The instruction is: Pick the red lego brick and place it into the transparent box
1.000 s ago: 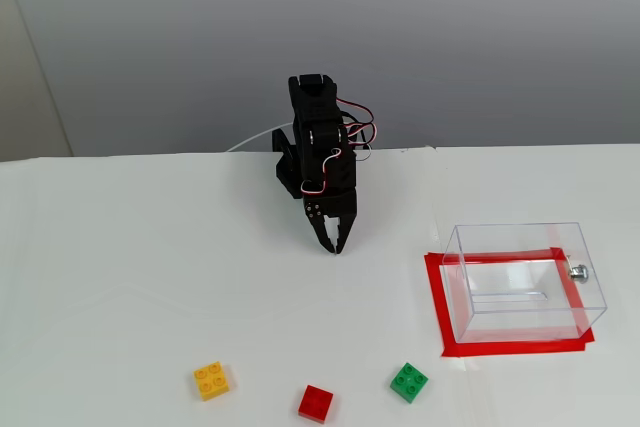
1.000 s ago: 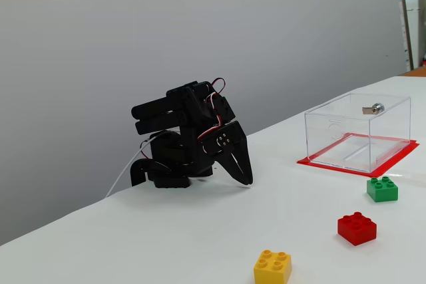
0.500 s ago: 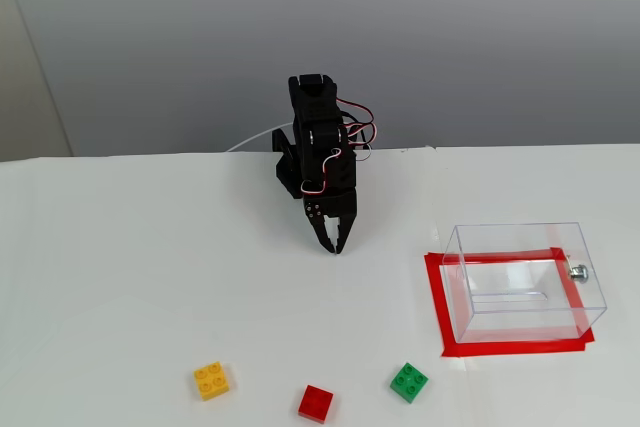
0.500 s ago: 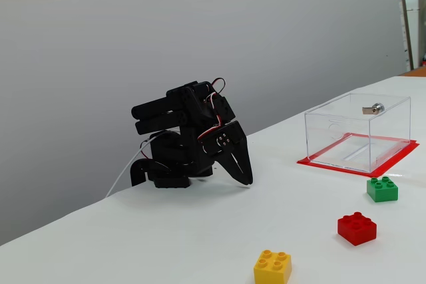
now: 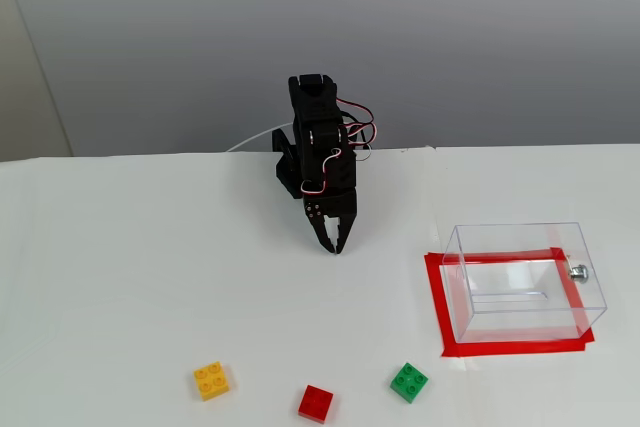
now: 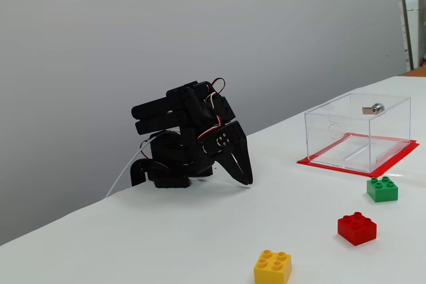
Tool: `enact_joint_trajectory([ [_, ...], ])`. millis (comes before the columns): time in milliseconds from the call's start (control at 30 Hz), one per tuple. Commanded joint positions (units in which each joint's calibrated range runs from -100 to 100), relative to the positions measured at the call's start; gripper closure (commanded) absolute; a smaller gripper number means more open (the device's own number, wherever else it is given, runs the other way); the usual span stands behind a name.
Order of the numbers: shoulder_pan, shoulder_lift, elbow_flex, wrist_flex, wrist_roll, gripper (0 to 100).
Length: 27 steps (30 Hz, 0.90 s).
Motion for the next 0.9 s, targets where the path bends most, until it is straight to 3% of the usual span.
enact_joint_trajectory([
  [0,0.48,-0.51,-1.24,0.36,0.14,98],
  [867,-0.19,-0.51,-1.15,-0.59,-0.28,99],
])
